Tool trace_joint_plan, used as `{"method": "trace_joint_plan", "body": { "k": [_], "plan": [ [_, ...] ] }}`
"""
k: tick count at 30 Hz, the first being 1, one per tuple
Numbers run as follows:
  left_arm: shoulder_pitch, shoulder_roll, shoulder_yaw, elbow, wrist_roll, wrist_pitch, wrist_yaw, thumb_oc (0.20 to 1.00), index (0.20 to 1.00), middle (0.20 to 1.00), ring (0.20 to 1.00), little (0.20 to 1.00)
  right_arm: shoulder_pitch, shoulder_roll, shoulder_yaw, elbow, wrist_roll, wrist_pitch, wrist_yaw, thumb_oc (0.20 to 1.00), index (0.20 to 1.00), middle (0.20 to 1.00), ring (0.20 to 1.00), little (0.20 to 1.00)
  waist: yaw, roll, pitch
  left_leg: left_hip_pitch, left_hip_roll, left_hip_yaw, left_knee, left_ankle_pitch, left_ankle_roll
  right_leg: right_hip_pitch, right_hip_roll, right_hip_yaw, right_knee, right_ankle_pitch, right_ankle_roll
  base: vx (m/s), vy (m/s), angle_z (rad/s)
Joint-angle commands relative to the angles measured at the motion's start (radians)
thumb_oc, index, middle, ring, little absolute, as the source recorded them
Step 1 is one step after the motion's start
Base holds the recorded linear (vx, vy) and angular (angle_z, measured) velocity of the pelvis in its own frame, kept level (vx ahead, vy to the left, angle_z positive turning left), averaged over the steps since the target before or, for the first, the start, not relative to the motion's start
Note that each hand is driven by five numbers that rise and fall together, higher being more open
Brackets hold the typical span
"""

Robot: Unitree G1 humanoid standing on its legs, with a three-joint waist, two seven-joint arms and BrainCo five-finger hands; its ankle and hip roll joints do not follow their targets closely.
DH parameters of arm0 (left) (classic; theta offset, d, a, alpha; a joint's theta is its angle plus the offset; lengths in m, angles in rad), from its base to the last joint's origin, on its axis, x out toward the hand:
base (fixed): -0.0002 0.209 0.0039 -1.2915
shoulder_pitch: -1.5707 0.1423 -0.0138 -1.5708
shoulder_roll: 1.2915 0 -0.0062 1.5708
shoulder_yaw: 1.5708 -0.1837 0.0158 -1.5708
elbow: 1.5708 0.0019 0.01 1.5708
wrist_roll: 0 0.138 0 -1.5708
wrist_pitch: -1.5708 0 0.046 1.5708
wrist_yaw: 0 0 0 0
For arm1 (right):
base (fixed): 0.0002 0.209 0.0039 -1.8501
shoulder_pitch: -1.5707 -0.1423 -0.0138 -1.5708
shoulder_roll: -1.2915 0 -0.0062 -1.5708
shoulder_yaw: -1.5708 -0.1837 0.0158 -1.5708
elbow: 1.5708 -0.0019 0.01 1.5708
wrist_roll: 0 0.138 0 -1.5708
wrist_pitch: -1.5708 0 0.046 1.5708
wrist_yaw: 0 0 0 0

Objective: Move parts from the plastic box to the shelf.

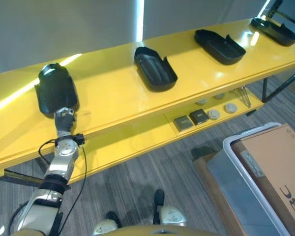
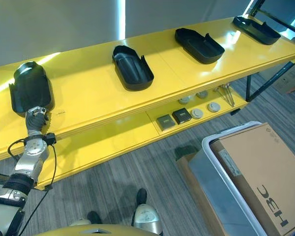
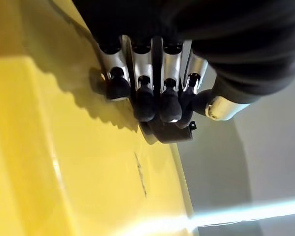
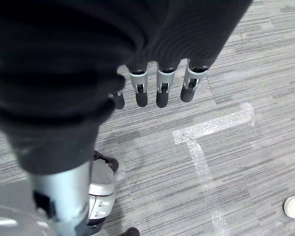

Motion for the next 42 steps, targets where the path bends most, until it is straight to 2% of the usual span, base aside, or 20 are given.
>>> {"method": "trace_joint_plan", "body": {
  "k": [1,4,10,15,16,17,20,21,24,26,27,28,29,30,31,33,35,37,40,42],
  "plan": [
    [-0.064,-0.005,0.003,0.066,0.025,-0.034,0.016,0.200,0.200,0.200,0.200,0.200,-0.020,-0.022,0.038,0.054,-0.014,-0.006,0.007,1.000,1.000,1.000,1.000,1.000,-0.004,0.009,0.011,-0.061,0.085,-0.036,0.096,-0.060,-0.019,0.037,-0.083,0.026,0.077,-0.144,0.104,0.00,0.000,0.00],
    [-0.070,0.013,0.007,0.084,0.021,-0.030,0.018,0.200,0.200,0.200,0.200,0.200,-0.021,-0.026,0.033,0.065,-0.026,-0.012,0.010,1.000,1.000,1.000,1.000,1.000,-0.006,0.011,0.009,-0.059,0.088,-0.031,0.093,-0.058,-0.022,0.039,-0.081,0.026,0.072,-0.144,0.104,0.00,0.000,0.00],
    [-0.065,0.024,0.003,0.064,0.002,-0.065,-0.025,0.200,0.200,0.200,0.200,0.200,-0.027,-0.025,0.029,0.078,-0.022,-0.028,0.010,1.000,1.000,1.000,1.000,1.000,-0.001,0.013,0.011,-0.057,0.091,-0.031,0.093,-0.058,-0.024,0.043,-0.080,0.022,0.068,-0.143,0.101,0.00,0.000,0.00],
    [0.002,0.019,-0.013,-0.164,0.018,-0.063,-0.155,0.200,0.200,0.200,0.200,0.200,-0.037,-0.011,0.012,0.081,-0.010,-0.025,0.007,1.000,1.000,1.000,1.000,1.000,0.024,0.020,0.005,-0.046,0.083,-0.044,0.075,-0.057,-0.022,0.061,-0.080,0.005,0.054,-0.139,0.099,0.00,0.000,0.00],
    [0.022,0.022,-0.014,-0.219,0.013,-0.058,-0.191,0.545,0.545,0.545,0.545,0.545,-0.037,-0.007,0.007,0.082,-0.010,-0.023,0.004,1.000,1.000,1.000,1.000,1.000,0.030,0.022,0.003,-0.044,0.081,-0.047,0.072,-0.057,-0.021,0.065,-0.080,0.001,0.051,-0.138,0.098,0.00,0.000,0.00],
    [0.043,0.021,-0.014,-0.277,0.013,-0.067,-0.234,1.000,1.000,1.000,1.000,1.000,-0.038,-0.003,-0.001,0.080,-0.013,-0.020,0.005,1.000,1.000,1.000,1.000,1.000,0.037,0.024,0.001,-0.042,0.079,-0.050,0.068,-0.057,-0.021,0.070,-0.081,-0.005,0.047,-0.136,0.098,0.00,0.007,0.05],
    [0.108,0.017,-0.008,-0.450,-0.082,-0.057,-0.371,1.000,1.000,1.000,1.000,1.000,-0.040,0.005,-0.019,0.092,-0.016,-0.023,0.006,1.000,1.000,1.000,1.000,1.000,0.057,0.031,-0.006,-0.034,0.070,-0.062,0.053,-0.056,-0.019,0.084,-0.082,-0.017,0.034,-0.131,0.099,-0.01,0.023,0.16],
    [0.186,-0.040,-0.014,-0.577,-0.472,0.035,-0.530,1.000,1.000,1.000,1.000,1.000,-0.042,0.011,-0.037,0.096,-0.034,-0.023,0.002,1.000,1.000,1.000,1.000,1.000,0.075,0.040,-0.014,-0.024,0.058,-0.075,0.039,-0.057,-0.016,0.104,-0.082,-0.031,0.019,-0.125,0.102,-0.03,0.038,0.18],
    [0.212,-0.056,-0.029,-0.590,-0.511,0.014,-0.569,1.000,1.000,1.000,1.000,1.000,-0.043,0.016,-0.038,0.094,-0.028,-0.020,-0.004,1.000,1.000,1.000,1.000,1.000,0.081,0.042,-0.019,-0.018,0.054,-0.078,0.033,-0.057,-0.014,0.110,-0.082,-0.036,0.015,-0.121,0.102,-0.03,0.013,0.09],
    [0.270,-0.065,-0.070,-0.612,-0.527,0.079,-0.695,1.000,1.000,1.000,1.000,1.000,-0.056,0.025,-0.036,0.095,-0.008,-0.011,-0.013,1.000,1.000,1.000,1.000,1.000,0.097,0.043,-0.030,-0.011,0.048,-0.087,0.024,-0.057,-0.012,0.120,-0.082,-0.047,0.012,-0.118,0.102,-0.05,-0.004,0.10],
    [0.271,-0.064,-0.072,-0.612,-0.525,0.079,-0.702,1.000,1.000,1.000,1.000,1.000,-0.055,0.026,-0.036,0.095,-0.009,-0.012,-0.014,1.000,1.000,1.000,1.000,1.000,0.098,0.043,-0.031,-0.011,0.048,-0.087,0.023,-0.057,-0.012,0.120,-0.082,-0.047,0.012,-0.118,0.102,-0.05,-0.004,0.13],
    [0.303,-0.055,-0.094,-0.628,-0.475,0.082,-0.764,1.000,1.000,1.000,1.000,1.000,-0.061,0.025,-0.038,0.096,-0.007,-0.009,-0.015,1.000,1.000,1.000,1.000,1.000,0.104,0.045,-0.035,-0.009,0.045,-0.094,0.021,-0.058,-0.010,0.124,-0.081,-0.049,0.009,-0.118,0.104,-0.06,0.005,0.12],
    [0.327,-0.028,-0.118,-0.613,-0.361,0.067,-0.772,1.000,1.000,1.000,1.000,1.000,-0.066,0.024,-0.033,0.093,-0.004,-0.001,-0.019,1.000,1.000,1.000,1.000,1.000,0.109,0.048,-0.040,-0.005,0.042,-0.096,0.017,-0.057,-0.011,0.128,-0.081,-0.050,0.006,-0.116,0.106,-0.10,0.022,0.10],
    [0.350,-0.002,-0.139,-0.581,-0.345,0.098,-0.809,1.000,1.000,1.000,1.000,1.000,-0.071,0.016,-0.024,0.094,-0.002,0.003,-0.020,1.000,1.000,1.000,1.000,1.000,0.114,0.052,-0.046,0.001,0.041,-0.096,0.014,-0.058,-0.008,0.134,-0.081,-0.054,0.000,-0.114,0.109,-0.08,0.037,0.02],
    [0.358,0.015,-0.146,-0.570,-0.301,0.092,-0.824,1.000,1.000,1.000,1.000,1.000,-0.073,0.012,-0.021,0.100,-0.003,0.000,-0.019,1.000,1.000,1.000,1.000,1.000,0.117,0.054,-0.050,0.003,0.041,-0.094,0.011,-0.059,-0.008,0.135,-0.083,-0.058,-0.003,-0.112,0.111,-0.06,0.036,0.01],
    [0.381,0.053,-0.160,-0.555,-0.186,0.074,-0.846,1.000,1.000,1.000,1.000,1.000,-0.077,0.003,-0.024,0.108,-0.011,0.000,-0.013,1.000,1.000,1.000,1.000,1.000,0.121,0.058,-0.055,0.007,0.040,-0.093,0.010,-0.059,-0.006,0.136,-0.084,-0.058,-0.004,-0.109,0.114,-0.04,0.043,0.01],
    [0.419,0.089,-0.176,-0.498,-0.139,0.130,-0.800,1.000,1.000,1.000,1.000,1.000,-0.090,-0.012,-0.018,0.126,-0.009,-0.003,-0.007,1.000,1.000,1.000,1.000,1.000,0.134,0.065,-0.061,0.012,0.037,-0.096,0.005,-0.058,-0.006,0.138,-0.087,-0.065,-0.004,-0.109,0.119,-0.07,0.063,0.02],
    [0.464,0.097,-0.180,-0.391,-0.156,0.213,-0.671,1.000,1.000,1.000,1.000,1.000,-0.095,-0.014,-0.014,0.130,0.001,0.003,-0.009,1.000,1.000,1.000,1.000,1.000,0.147,0.068,-0.066,0.013,0.034,-0.106,0.006,-0.057,-0.003,0.142,-0.088,-0.070,-0.002,-0.109,0.118,-0.05,0.039,0.05],
    [0.510,0.068,-0.174,-0.167,-0.007,0.201,-0.589,1.000,1.000,1.000,1.000,1.000,-0.104,-0.002,-0.006,0.130,0.017,0.016,-0.019,1.000,1.000,1.000,1.000,1.000,0.165,0.064,-0.067,0.011,0.028,-0.119,0.007,-0.058,0.003,0.141,-0.091,-0.075,0.009,-0.112,0.114,-0.05,0.009,0.13],
    [0.545,-0.033,-0.132,0.169,0.066,0.128,-0.527,1.000,1.000,1.000,1.000,1.000,-0.127,0.007,-0.006,0.145,0.029,0.024,-0.023,1.000,1.000,1.000,1.000,1.000,0.180,0.058,-0.063,0.006,0.026,-0.130,0.008,-0.053,0.004,0.137,-0.095,-0.087,0.018,-0.115,0.112,-0.06,-0.002,0.18]
  ]
}}
